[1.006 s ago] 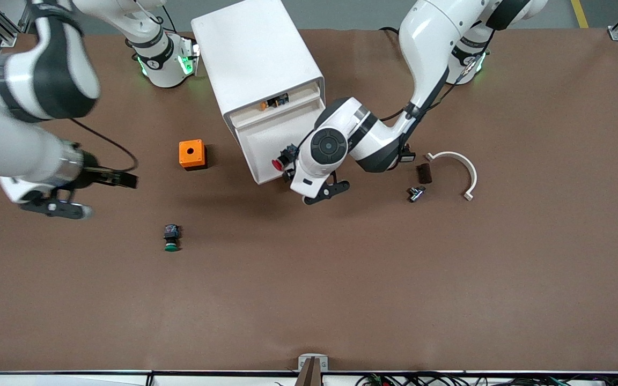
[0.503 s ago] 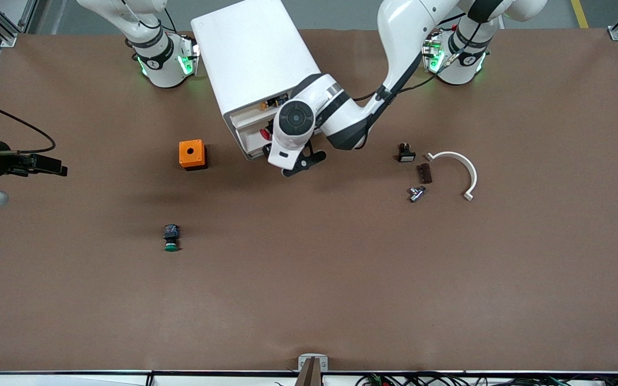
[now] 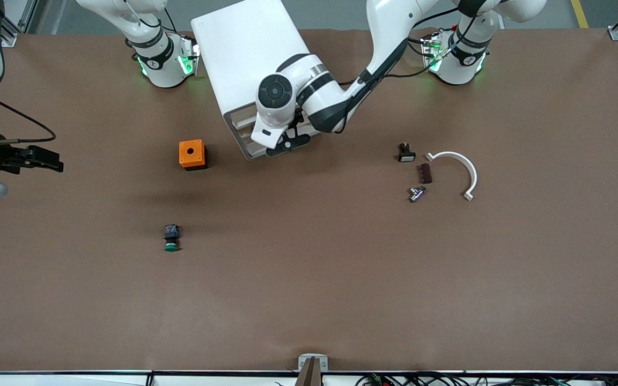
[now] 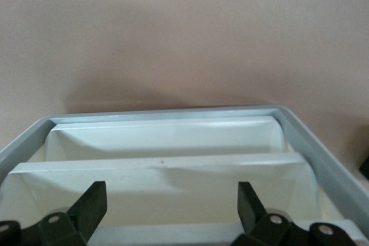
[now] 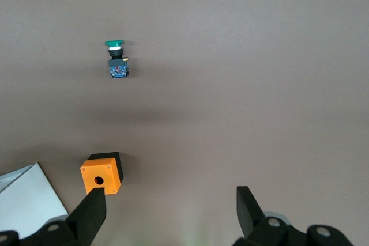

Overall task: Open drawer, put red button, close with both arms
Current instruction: 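Push the drawer shut into the cabinet with the left gripper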

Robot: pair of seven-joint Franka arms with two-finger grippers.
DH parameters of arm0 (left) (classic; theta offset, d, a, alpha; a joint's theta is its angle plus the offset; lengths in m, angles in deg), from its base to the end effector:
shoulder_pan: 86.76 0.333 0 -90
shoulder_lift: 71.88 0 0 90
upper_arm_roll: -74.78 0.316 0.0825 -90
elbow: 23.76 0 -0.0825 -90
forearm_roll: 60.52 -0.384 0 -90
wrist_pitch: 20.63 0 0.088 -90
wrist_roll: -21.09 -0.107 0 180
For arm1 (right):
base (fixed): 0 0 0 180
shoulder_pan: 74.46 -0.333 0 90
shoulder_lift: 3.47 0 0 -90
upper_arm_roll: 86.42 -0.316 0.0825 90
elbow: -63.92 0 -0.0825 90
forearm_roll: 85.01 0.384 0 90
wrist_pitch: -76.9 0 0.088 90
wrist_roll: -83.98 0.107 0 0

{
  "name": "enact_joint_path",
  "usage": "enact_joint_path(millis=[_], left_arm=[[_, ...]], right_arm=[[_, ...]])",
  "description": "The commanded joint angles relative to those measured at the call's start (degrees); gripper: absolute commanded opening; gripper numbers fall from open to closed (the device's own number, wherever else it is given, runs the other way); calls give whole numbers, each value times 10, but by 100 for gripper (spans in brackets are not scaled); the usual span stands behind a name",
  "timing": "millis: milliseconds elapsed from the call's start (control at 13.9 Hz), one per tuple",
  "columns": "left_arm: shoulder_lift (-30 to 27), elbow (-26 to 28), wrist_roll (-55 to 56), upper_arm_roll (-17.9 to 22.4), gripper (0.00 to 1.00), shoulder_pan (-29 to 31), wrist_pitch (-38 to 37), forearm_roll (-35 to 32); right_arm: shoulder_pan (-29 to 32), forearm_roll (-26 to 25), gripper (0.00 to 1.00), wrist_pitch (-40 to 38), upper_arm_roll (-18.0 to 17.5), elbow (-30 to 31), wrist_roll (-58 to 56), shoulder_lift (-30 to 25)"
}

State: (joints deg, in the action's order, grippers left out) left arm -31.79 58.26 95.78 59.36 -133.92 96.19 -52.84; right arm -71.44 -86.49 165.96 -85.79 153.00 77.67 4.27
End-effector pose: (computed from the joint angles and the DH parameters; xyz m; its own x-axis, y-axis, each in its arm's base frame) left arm 0.3541 -0.6210 0.2880 0.9029 0.3122 -0.2954 0.3241 -0.9460 -0.0092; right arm 0.5868 -0.0399 0.5535 0.9895 0.0464 -0.1372 0.0486 -0.9987 0.0121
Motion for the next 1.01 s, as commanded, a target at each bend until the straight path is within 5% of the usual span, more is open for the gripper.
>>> enact_joint_path(millis=[0,431,790,934], left_arm=[[-18,13,-4,-2,100,-13,-3,-16],[-38,11,-28,2,100,-7,-37,-36],[-71,7,-56,3,100,115,-66,-38],[-90,7,-59,3,100,172,-76,-41]], right_arm=[[-13,-40,100,-9,0,-36,-3,3],[-36,-36,100,-20,1,-37,3,2],[-31,-34,100,-6,6,-38,4,2],[-16,2,100,-13,7,-37,3,-7]])
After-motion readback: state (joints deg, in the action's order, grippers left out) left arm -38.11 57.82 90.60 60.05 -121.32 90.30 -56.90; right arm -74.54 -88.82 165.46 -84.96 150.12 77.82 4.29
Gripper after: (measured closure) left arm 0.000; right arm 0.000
